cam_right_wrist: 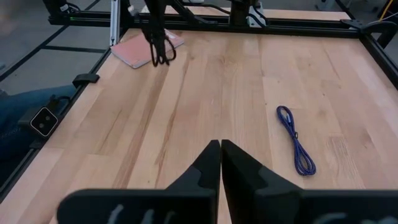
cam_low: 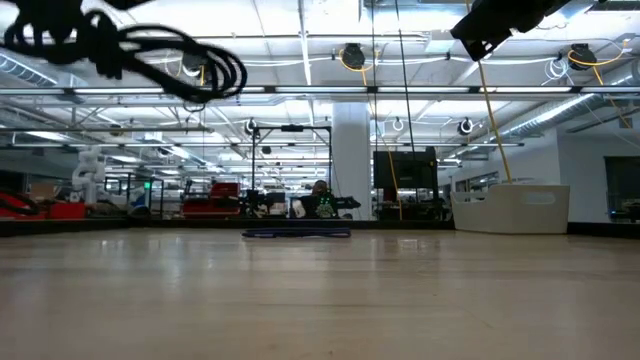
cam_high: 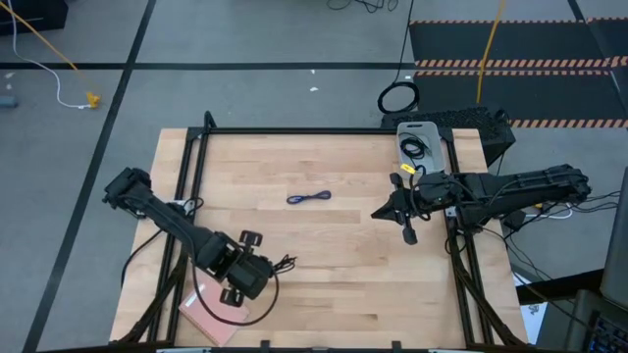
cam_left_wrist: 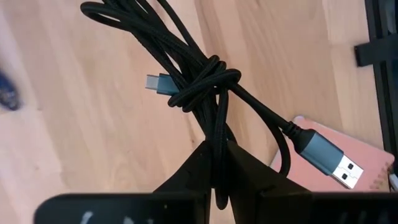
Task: Pick and place USB-C Cables
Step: Put the black charger cable into the white bin
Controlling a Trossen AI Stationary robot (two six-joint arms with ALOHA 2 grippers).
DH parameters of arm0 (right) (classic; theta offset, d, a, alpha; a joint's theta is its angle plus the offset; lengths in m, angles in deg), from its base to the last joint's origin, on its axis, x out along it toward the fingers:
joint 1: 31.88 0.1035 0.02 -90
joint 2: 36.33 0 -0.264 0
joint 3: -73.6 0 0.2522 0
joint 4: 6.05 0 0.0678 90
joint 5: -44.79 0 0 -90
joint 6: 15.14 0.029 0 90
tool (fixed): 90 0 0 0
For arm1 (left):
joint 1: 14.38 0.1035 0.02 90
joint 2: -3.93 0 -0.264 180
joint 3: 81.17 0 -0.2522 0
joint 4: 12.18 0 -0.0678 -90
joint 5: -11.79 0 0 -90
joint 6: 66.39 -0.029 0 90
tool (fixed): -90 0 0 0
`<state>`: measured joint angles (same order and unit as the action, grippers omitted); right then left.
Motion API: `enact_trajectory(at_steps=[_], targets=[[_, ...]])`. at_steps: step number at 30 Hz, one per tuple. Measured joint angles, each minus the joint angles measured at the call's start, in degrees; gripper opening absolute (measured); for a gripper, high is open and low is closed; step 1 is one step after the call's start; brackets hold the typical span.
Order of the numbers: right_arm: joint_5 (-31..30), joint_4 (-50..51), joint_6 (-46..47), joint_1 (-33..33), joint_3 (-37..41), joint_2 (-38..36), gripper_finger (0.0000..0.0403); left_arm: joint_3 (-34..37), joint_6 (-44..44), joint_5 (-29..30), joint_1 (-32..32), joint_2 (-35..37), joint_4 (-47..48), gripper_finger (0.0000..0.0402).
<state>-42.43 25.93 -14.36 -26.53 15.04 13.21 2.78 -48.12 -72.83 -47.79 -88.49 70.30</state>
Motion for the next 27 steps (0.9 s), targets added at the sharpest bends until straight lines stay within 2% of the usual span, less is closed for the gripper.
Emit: enact_trajectory(at_steps=[16,22,27], targets=[[0.0,0.0,0.0,0.0,0.0,0.0,0.0006,-13.8,-0.2,2.9,0.0,0.8,16.0,0.0035],[0.0,0.0,0.0,0.0,0.0,0.0,0.0006,-13.8,0.2,7.3,-0.3,2.6,13.6,0.0035],[0.0,0.0,0.0,0.0,0.0,0.0,0.0006,-13.8,-0.2,13.9,-1.2,2.5,13.5,0.0035]])
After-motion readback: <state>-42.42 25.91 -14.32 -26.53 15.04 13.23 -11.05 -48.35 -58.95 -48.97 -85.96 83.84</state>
